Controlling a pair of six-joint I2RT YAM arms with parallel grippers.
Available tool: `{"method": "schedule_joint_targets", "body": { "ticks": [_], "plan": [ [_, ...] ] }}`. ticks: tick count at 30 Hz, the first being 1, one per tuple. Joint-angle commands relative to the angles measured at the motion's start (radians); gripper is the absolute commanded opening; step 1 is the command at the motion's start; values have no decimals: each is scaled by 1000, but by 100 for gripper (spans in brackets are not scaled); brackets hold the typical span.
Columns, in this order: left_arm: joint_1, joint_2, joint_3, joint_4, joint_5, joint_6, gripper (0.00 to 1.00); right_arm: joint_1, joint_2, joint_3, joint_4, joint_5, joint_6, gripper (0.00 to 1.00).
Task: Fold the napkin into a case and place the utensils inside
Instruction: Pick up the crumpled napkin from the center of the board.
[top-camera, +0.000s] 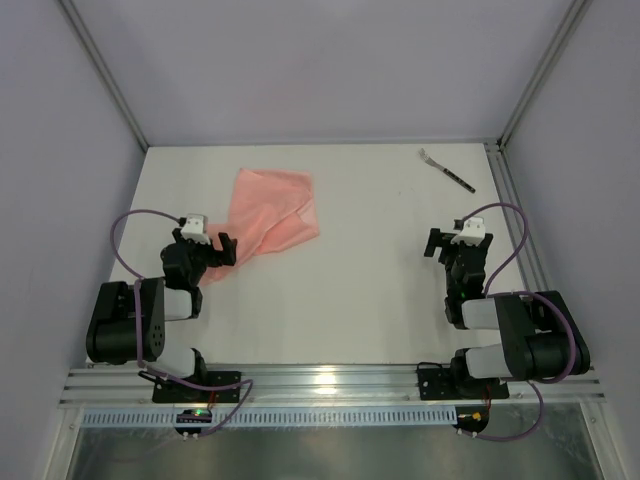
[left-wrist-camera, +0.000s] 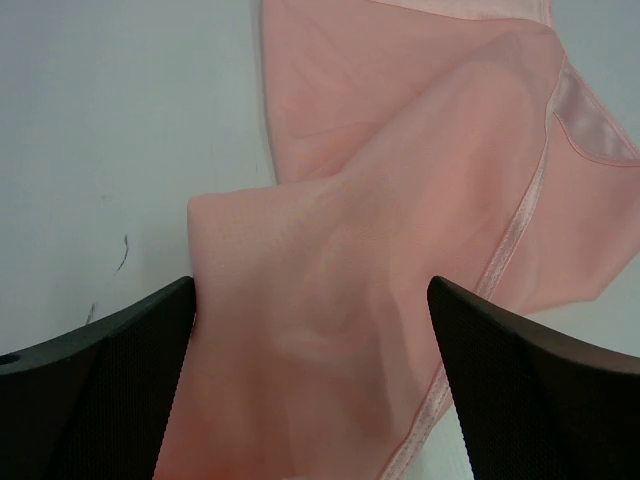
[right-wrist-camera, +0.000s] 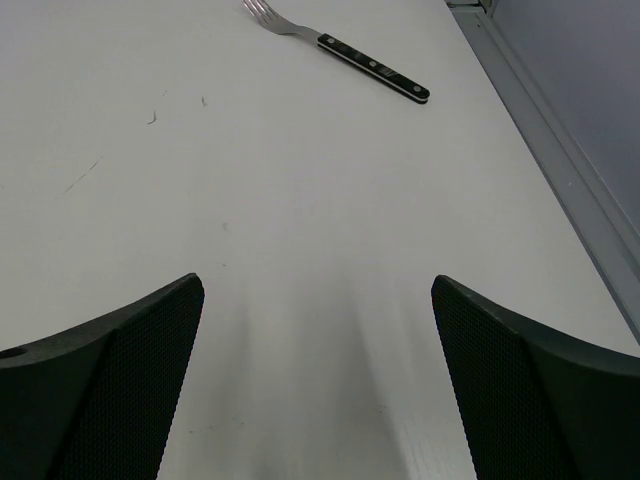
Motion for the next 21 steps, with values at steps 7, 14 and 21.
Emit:
{"method": "schedule_joint_targets", "body": {
  "ticks": [7,14,21],
  "plan": [
    [-2,3,21,73,3,10,99,-10,-222,247,-475,-82,49,99],
    [92,-193,149,-168,185,-65,99,67,-193,564,-996,-356,207,84],
    [144,-130,672,-1204,269,203,91,387,52,872,-1207,-209,319,83]
  ]
}}
